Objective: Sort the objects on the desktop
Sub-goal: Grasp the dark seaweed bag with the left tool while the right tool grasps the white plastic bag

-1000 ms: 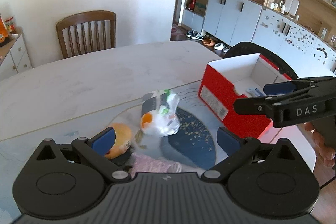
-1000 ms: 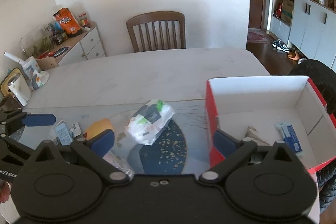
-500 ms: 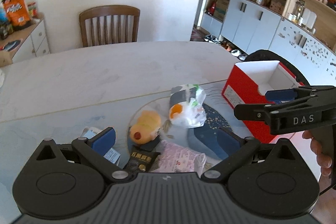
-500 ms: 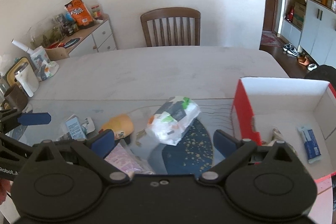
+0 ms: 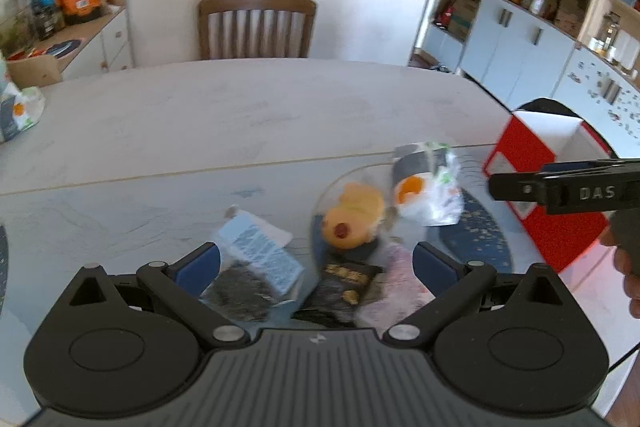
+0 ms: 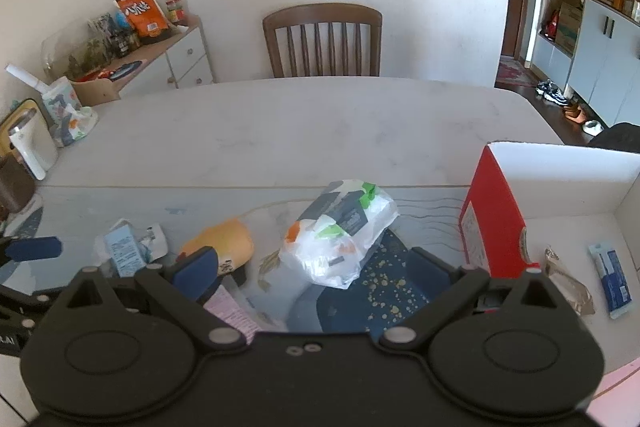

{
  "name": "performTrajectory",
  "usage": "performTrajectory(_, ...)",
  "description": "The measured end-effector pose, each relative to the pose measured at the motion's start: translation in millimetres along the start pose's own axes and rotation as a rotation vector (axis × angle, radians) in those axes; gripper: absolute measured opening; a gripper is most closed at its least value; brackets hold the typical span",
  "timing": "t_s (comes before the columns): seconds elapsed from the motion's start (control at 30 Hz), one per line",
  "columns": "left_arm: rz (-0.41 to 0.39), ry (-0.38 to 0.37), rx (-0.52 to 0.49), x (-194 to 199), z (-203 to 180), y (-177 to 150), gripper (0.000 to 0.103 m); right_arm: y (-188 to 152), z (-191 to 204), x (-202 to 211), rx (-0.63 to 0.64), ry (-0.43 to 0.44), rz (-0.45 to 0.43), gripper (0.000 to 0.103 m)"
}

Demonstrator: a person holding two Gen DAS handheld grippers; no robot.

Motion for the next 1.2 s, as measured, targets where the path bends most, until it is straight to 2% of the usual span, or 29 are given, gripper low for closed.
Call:
performTrajectory(0.23,0.024,0.036,0.012,-20,25,-2,0.103,-4,2,-17,-0.003,0.003,0.039,0.1)
performTrajectory(0.37,0.032,0.026,0.015,-30,33,0,0.103,-4,2,-27,-0.006,-0.007,0.053,0.099)
performTrajectory(0.63,0.048,0.03,-0.054,-44,35,-8,0.102,4,1,-43,-0.013,-0.017,0.07,0.099)
performTrajectory(0.9,0.031,0.068,-0.126,-51,34,-18,0.102,16,-4,-62,-0.027,-0.032,0.092,0.096)
performTrajectory(1.2,0.036,0.077,-0.156,-60,35,-27,0.102,35,-16,-94,-0.13,-0.063,0.132,0.097)
Point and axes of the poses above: each gripper's, at about its wrist camera, not at the fingertips, and x roughly against the way its jaws point, z to its left, y to its top, the point moved 4 cm from there along -x, roughly the way its jaws point, and after that the axes turned 10 degrees about z, right-handed, at the moved point
